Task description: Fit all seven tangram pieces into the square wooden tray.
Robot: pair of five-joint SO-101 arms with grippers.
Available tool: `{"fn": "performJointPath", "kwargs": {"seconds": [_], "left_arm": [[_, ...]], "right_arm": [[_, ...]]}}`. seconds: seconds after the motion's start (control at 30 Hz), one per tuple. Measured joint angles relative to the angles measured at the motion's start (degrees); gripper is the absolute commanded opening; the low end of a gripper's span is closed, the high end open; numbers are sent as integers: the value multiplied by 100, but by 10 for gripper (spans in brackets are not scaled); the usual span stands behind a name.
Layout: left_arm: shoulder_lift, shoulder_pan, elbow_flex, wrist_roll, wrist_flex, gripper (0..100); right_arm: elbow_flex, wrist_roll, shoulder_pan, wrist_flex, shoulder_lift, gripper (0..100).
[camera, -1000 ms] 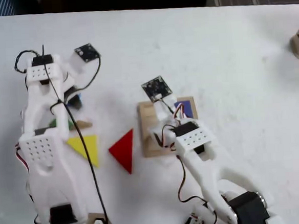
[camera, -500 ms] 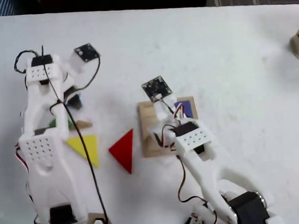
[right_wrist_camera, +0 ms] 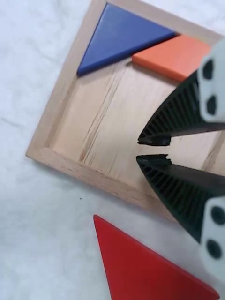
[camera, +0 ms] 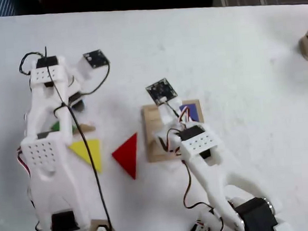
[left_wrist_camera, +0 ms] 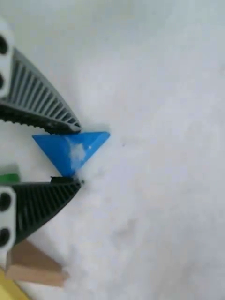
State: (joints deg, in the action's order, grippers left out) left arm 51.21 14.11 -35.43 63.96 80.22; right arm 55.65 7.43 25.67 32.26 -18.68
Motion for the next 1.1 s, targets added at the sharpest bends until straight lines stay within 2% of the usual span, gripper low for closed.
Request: {"fn": "performJointPath", "kwargs": {"seconds": [0.2, 0.43, 0.83, 1.1], "left_arm": [[97, 9, -440, -404, 615, 64], [158, 53, -1415, -1758, 1829, 64], [158, -79, -1574, -3736, 2066, 61], [-158, -844, -1574, -4000, 2092, 60]], "right_arm": [[0, 0, 0, 0, 0, 45], [0, 0, 0, 0, 0, 45], [0, 0, -79, 62, 0, 44], [-413, 0, -580, 686, 9, 43]]}}
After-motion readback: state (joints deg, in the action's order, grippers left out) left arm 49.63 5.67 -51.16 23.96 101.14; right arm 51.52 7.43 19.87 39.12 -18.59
